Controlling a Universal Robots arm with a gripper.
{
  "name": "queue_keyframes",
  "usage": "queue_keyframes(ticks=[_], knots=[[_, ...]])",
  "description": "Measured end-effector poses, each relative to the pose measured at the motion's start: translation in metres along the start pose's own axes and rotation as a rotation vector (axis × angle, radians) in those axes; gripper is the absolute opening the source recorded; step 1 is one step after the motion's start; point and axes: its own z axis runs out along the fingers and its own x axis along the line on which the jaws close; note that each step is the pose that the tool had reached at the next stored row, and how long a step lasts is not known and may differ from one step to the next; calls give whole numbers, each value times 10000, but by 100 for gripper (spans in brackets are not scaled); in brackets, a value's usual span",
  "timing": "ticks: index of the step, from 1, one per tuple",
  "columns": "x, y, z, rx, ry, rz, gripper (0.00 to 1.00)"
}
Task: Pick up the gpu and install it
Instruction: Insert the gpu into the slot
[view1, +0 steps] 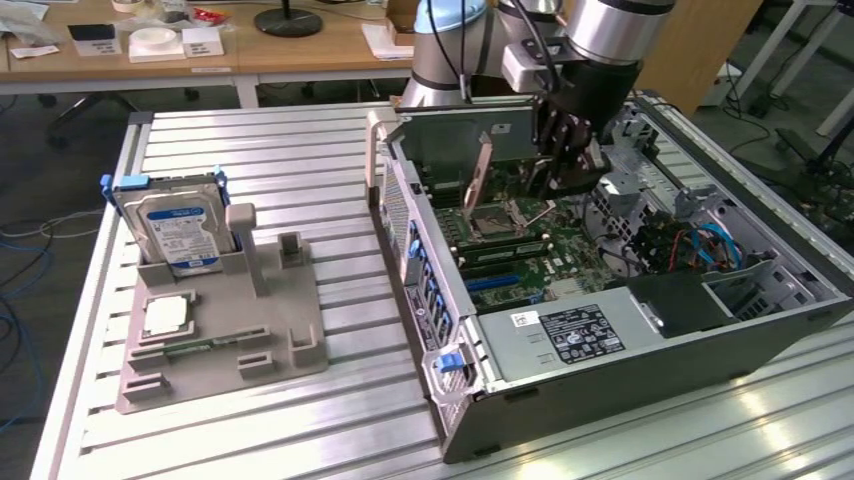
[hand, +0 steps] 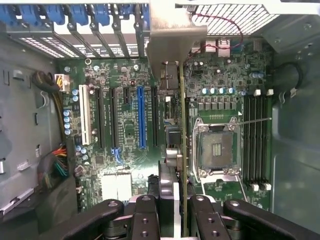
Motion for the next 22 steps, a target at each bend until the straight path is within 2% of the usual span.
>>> queue_keyframes(ticks=[5,12,17,22], knots=[[4,32,52,-55,7,53,28],[57,36,176,-49,7,173,28],[72,97,261,-48,9,189,28],[152,96,308,-50,-1,160,28]])
